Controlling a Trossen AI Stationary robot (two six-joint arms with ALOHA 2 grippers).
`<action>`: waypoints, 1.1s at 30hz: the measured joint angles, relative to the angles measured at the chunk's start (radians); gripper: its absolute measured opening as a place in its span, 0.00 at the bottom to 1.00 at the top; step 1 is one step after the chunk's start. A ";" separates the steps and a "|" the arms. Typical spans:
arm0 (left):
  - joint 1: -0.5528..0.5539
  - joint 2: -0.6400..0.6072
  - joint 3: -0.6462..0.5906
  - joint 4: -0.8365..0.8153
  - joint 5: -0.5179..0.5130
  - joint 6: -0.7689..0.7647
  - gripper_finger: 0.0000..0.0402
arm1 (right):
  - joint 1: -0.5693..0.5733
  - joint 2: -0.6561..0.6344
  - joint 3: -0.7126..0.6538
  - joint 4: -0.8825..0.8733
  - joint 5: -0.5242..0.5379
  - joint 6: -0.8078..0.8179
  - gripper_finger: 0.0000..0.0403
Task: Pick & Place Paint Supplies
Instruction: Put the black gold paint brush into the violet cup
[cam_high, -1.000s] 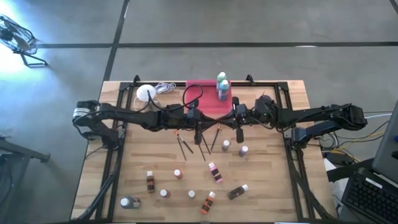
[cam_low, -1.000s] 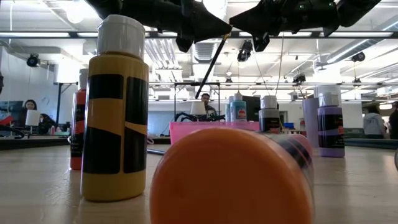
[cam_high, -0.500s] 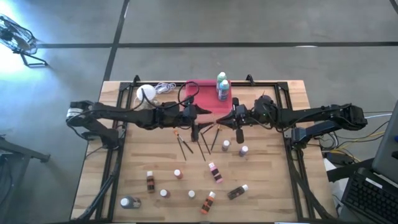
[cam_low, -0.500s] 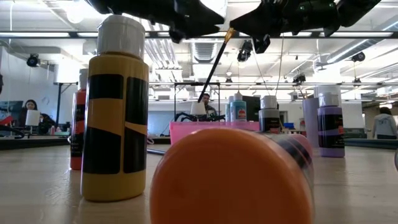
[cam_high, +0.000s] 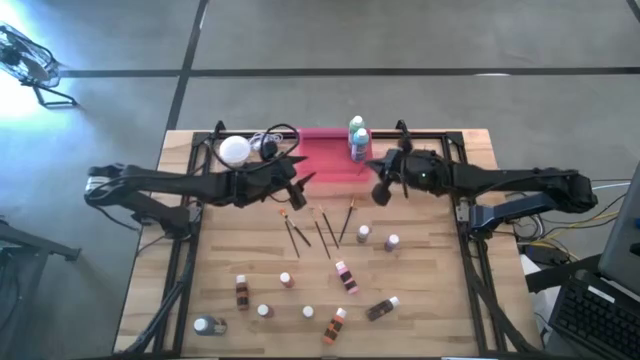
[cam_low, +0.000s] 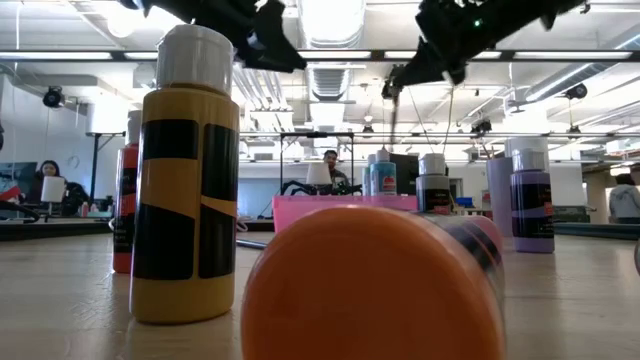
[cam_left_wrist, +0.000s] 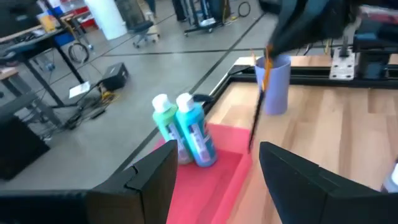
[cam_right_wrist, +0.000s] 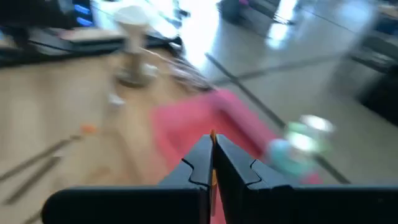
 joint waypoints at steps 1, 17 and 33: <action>0.000 -0.010 -0.014 0.005 0.000 -0.002 0.58 | 0.000 -0.007 0.026 -0.053 0.042 0.007 0.02; 0.002 -0.052 -0.095 0.034 -0.005 -0.007 0.57 | 0.002 -0.141 0.396 -0.782 0.370 0.284 0.02; 0.003 -0.051 -0.117 0.037 -0.005 0.033 0.57 | 0.001 -0.313 0.194 -0.833 0.452 0.489 0.02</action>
